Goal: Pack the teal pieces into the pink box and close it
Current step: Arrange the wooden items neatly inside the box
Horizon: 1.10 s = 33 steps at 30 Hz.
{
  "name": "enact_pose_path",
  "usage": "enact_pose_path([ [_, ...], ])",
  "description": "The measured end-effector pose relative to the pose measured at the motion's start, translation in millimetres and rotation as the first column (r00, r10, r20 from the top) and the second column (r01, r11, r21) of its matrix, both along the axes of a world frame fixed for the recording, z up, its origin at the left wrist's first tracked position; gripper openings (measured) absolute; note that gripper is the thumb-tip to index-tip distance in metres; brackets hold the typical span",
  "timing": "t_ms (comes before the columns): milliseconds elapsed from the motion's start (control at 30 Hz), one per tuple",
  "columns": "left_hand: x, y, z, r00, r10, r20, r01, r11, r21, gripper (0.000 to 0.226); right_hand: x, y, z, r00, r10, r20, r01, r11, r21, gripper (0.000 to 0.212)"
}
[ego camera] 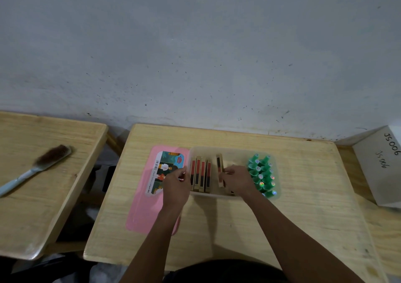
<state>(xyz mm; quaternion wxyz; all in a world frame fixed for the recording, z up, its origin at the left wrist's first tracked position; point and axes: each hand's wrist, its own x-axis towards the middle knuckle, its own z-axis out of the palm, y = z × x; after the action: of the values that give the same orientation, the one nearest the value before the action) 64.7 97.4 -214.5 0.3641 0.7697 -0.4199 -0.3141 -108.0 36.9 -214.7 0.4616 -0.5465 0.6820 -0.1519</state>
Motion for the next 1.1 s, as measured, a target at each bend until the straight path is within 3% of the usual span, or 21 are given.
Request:
enact_pose_path([
  [300,-1.8,0.3,3.9,1.000,-0.010,0.007,0.010,1.000,-0.011,0.028,11.9,-1.6,3.4,1.000,0.011,0.025,-0.013,0.995,0.101,0.017],
  [467,-1.7,0.4,4.6,1.000,0.000,-0.007,0.000,1.000,-0.001,0.029,13.3,-2.7,2.5,0.979,-0.089,0.181,0.059,0.984,0.168,0.026],
  [833,-2.2,0.9,3.8,1.000,-0.007,0.027,0.007,1.000,-0.001,0.028,-15.5,-2.5,21.7,0.972,-0.156,0.176,0.189,0.962,-0.195,0.050],
  [933,-2.6,0.4,3.4,1.000,-0.006,0.031,0.006,1.000,-0.005,0.028,-18.9,-4.7,31.0,0.984,-0.096,0.153,0.127,0.969,-0.210,0.050],
  [1100,-2.7,0.8,3.3,1.000,-0.002,0.023,0.002,1.000,-0.005,0.028,-12.3,-17.1,30.1,0.990,0.129,0.058,-0.124,0.989,-0.075,0.055],
])
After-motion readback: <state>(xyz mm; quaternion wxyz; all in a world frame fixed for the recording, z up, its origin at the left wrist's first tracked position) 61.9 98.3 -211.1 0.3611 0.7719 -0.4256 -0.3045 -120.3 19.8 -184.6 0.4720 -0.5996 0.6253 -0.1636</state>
